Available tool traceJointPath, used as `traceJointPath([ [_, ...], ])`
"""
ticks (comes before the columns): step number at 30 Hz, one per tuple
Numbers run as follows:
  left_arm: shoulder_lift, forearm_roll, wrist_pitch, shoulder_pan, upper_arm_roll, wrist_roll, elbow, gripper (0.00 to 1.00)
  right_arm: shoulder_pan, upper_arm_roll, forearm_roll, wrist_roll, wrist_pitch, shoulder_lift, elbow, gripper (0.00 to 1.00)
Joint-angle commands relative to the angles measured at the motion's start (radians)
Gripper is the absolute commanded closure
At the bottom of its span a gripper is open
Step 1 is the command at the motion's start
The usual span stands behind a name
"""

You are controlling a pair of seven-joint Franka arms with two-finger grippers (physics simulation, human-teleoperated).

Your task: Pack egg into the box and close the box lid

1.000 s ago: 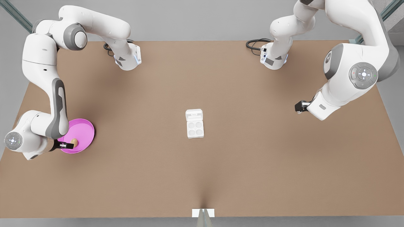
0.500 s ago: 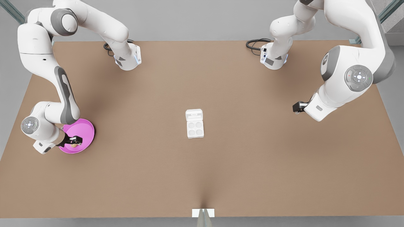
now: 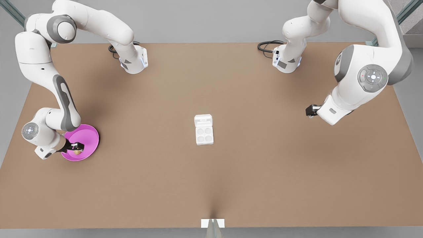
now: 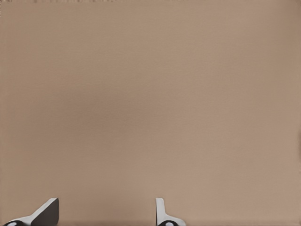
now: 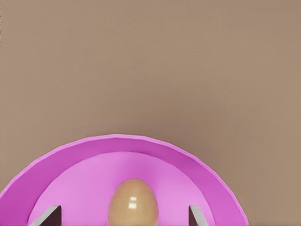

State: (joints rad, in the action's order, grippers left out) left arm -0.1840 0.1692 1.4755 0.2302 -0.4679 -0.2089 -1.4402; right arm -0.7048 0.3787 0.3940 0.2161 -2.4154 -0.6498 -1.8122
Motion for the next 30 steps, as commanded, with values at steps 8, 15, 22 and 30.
traceJointPath([
  [8, 0.009, 0.004, -0.017, 0.023, 0.003, -0.004, 0.047, 0.0, -0.035, 0.0, 0.0, 0.003, -0.073, 0.012, -0.055, 0.0],
  [15, 0.018, -0.002, -0.029, 0.023, -0.005, -0.004, 0.047, 0.0, -0.047, 0.0, 0.003, 0.005, -0.123, -0.007, -0.082, 0.0],
  [22, 0.018, -0.005, -0.029, 0.023, -0.023, -0.006, 0.047, 0.0, -0.062, -0.001, 0.003, 0.005, -0.139, -0.022, -0.084, 0.11],
  [30, 0.037, -0.007, -0.032, 0.024, -0.028, -0.007, 0.046, 0.0, -0.062, 0.0, 0.003, 0.005, -0.137, -0.013, -0.095, 0.38],
])
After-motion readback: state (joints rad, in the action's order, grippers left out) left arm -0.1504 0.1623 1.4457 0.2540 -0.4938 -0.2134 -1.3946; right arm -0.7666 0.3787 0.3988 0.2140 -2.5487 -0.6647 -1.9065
